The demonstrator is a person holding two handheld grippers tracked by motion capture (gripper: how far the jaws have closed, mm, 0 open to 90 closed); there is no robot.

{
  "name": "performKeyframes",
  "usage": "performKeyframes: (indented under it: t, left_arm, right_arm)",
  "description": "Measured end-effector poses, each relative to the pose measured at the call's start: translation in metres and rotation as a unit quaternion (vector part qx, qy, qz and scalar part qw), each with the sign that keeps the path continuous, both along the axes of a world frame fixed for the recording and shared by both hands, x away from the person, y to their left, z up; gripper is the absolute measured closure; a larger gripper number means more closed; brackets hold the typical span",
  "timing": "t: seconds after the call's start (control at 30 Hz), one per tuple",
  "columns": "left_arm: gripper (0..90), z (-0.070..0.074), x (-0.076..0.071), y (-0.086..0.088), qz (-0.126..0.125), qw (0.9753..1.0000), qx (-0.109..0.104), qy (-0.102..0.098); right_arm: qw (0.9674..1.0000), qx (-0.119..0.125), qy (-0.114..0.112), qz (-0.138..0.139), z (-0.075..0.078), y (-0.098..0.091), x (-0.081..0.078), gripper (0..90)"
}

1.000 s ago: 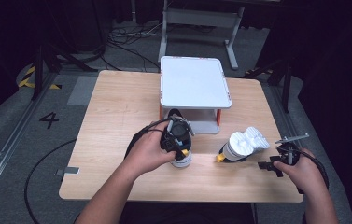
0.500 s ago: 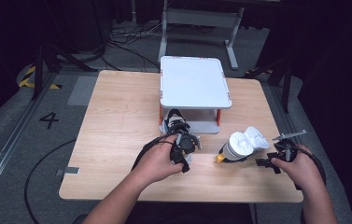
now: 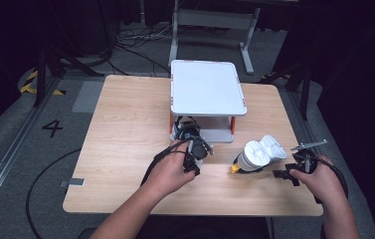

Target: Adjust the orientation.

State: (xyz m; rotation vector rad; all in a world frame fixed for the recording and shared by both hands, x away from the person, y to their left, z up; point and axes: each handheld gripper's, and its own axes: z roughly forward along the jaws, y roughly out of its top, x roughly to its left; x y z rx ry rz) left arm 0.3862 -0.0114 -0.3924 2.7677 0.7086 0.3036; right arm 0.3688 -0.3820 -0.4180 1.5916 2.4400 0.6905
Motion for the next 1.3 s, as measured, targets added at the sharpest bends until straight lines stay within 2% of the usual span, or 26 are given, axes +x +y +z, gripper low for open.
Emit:
performKeyframes:
  t: [0.07, 0.27, 0.37, 0.43, 0.57, 0.6, 0.63, 0.67, 0.7, 0.73, 0.87, 0.93, 1.03, 1.17, 1.3]
  left_arm:
    - [56.1, 0.002, 0.004, 0.005, 0.018, 0.9998, -0.002, -0.012]
    - [58.0, 0.003, 0.012, 0.014, 0.042, 0.9985, -0.007, -0.035]
    - [59.6, 0.004, 0.017, 0.013, 0.039, 0.9984, -0.027, -0.030]
    - [63.4, 0.006, 0.021, 0.012, 0.048, 0.9982, -0.029, -0.020]
    - [69.5, 0.010, 0.027, 0.014, 0.043, 0.9976, -0.049, -0.023]
    - [69.4, 0.009, 0.028, 0.014, 0.034, 0.9968, -0.060, -0.040]
    - [66.3, 0.009, 0.028, 0.014, 0.034, 0.9968, -0.060, -0.040]
    - [66.3, 0.007, 0.030, 0.012, 0.032, 0.9955, -0.061, -0.065]
    - [63.6, 0.004, 0.032, 0.011, 0.037, 0.9954, -0.050, -0.073]
    - [63.3, 0.002, 0.035, 0.010, 0.040, 0.9946, -0.048, -0.083]
    - [61.6, -0.005, 0.046, 0.007, 0.046, 0.9923, -0.047, -0.105]
    - [56.2, -0.011, 0.050, 0.006, 0.029, 0.9914, -0.049, -0.118]
    - [52.6, -0.021, 0.055, 0.005, 0.013, 0.9872, -0.049, -0.151]
    - [52.2, -0.027, 0.062, 0.005, 0.012, 0.9837, -0.056, -0.170]
    - [48.7, -0.034, 0.069, 0.005, -0.011, 0.9791, -0.055, -0.196]
  right_arm:
    - [1.0000, 0.001, 0.002, 0.000, -0.001, 0.000, 0.000, 33.5]
    - [1.0000, 0.002, 0.006, -0.001, -0.003, -0.001, 0.000, 33.4]
    - [1.0000, 0.001, 0.006, -0.001, -0.003, -0.002, -0.001, 33.4]
    - [1.0000, 0.000, 0.006, -0.004, -0.004, -0.003, -0.002, 33.4]
    - [0.9999, 0.000, 0.010, -0.003, -0.005, -0.002, -0.003, 33.4]
    - [0.9999, 0.000, 0.009, -0.005, -0.006, -0.002, -0.004, 33.4]
    - [0.9999, 0.000, 0.009, -0.005, -0.006, -0.002, -0.004, 33.4]
    - [0.9999, -0.001, 0.010, -0.007, -0.006, -0.003, -0.005, 33.4]
    - [0.9999, -0.002, 0.011, -0.009, -0.006, -0.004, -0.006, 33.4]
    - [0.9999, -0.003, 0.010, -0.010, -0.007, -0.005, -0.007, 33.4]
    - [0.9998, -0.003, 0.010, -0.019, -0.007, -0.011, -0.012, 33.4]
    - [0.9997, -0.003, 0.012, -0.023, -0.007, -0.013, -0.014, 33.4]
    - [0.9996, -0.003, 0.012, -0.026, -0.008, -0.015, -0.017, 33.4]
    - [0.9995, -0.003, 0.013, -0.030, -0.008, -0.017, -0.020, 33.4]
    - [0.9993, -0.004, 0.009, -0.036, -0.008, -0.019, -0.023, 34.2]
